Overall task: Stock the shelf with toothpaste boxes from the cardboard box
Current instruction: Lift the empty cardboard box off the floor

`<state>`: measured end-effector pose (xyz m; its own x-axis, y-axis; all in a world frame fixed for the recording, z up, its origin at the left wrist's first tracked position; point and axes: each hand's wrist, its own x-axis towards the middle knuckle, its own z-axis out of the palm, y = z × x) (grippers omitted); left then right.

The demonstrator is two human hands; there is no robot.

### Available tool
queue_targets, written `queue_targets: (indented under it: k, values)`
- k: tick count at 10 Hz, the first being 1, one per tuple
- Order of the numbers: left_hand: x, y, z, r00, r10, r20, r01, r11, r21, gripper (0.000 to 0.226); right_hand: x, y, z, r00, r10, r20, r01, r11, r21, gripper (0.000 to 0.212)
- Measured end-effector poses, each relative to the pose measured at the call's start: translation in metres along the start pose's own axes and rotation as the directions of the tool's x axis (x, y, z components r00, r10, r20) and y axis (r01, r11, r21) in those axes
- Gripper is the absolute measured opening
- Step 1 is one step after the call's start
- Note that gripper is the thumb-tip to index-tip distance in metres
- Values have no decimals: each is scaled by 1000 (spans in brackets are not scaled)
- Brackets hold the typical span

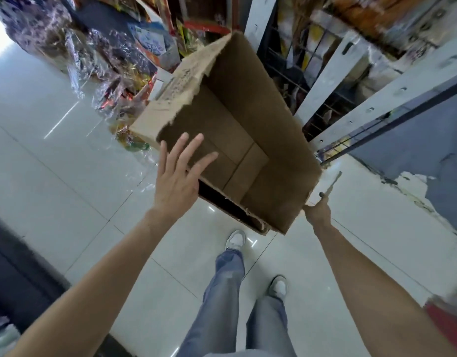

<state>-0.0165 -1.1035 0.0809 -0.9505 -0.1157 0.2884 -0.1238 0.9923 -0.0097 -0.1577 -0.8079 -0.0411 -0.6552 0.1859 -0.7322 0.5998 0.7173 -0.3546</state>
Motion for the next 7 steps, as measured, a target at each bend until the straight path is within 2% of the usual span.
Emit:
queue_targets:
  k: [1, 2, 3, 4, 5, 6, 7]
  values:
    - [11, 1, 4, 930, 161, 331, -207, 973, 107, 40, -34, 2, 3, 960, -254, 116, 255, 967, 8, 53]
    - [21, -2, 3, 854, 186, 486, -289, 946, 145, 17, -69, -7, 17, 803, -457, 384, 476, 878, 50, 46]
    - [24, -2, 0, 837, 253, 485, -325, 943, 70, 20, -84, -12, 45, 684, -531, 500, 650, 755, -89, 43]
    - [17, -2, 2, 826, 202, 526, -255, 967, 29, 20, -89, -9, 73, 725, -491, 483, 637, 745, -200, 38]
    - [8, -4, 0, 822, 62, 567, -122, 990, 70, 17, -96, -11, 78, 809, -405, 425, 528, 819, -224, 35]
    - [6, 1, -11, 801, 26, 598, -102, 990, 93, 7, -102, -11, 73, 827, -411, 385, 506, 842, -188, 37]
    - [11, 13, -21, 762, -19, 647, -17, 999, 50, 28, -114, -12, 57, 830, -486, 274, 534, 835, -134, 36]
